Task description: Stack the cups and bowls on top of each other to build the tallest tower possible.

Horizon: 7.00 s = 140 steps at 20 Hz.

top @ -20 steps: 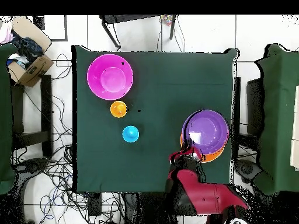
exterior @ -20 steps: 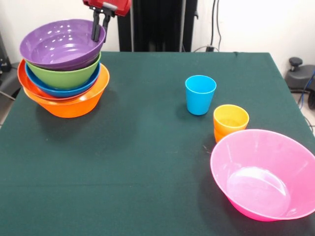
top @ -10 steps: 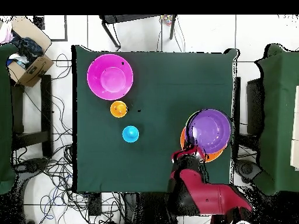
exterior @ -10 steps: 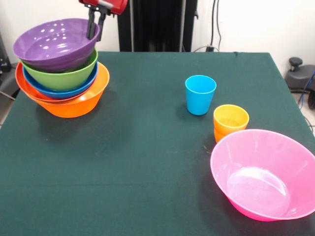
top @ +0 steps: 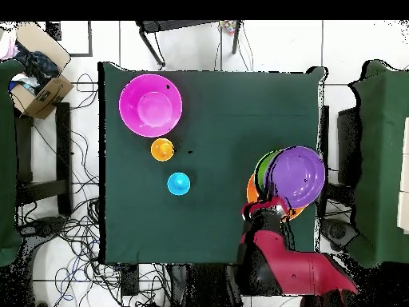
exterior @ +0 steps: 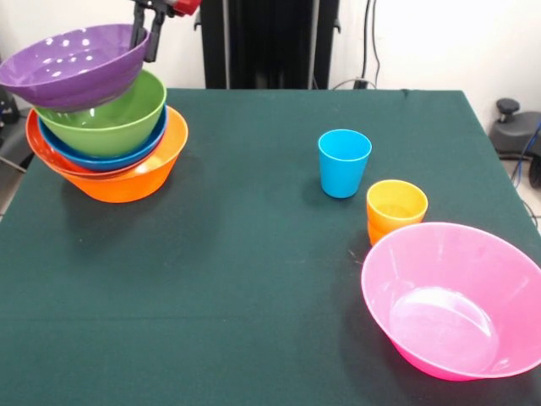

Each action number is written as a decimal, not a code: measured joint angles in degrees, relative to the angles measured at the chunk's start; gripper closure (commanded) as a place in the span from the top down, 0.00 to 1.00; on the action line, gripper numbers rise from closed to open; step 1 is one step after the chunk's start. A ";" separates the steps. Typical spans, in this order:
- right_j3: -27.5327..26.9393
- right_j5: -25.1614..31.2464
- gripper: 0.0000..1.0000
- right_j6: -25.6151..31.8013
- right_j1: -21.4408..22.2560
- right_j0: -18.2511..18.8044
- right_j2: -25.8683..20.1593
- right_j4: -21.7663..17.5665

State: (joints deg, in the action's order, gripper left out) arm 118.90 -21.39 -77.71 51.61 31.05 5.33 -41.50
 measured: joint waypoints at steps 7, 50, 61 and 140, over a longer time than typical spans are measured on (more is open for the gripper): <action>0.02 0.00 0.00 0.00 0.53 0.21 -0.57 0.00; 0.16 -1.49 0.00 0.00 -3.95 -4.23 2.12 0.25; 0.14 -4.77 1.00 -0.10 -5.71 -3.90 2.18 0.26; 7.08 11.33 1.00 -9.90 10.26 4.98 -23.08 4.20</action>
State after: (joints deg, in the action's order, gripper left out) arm 125.98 -10.06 -87.61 61.87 36.03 -17.75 -37.30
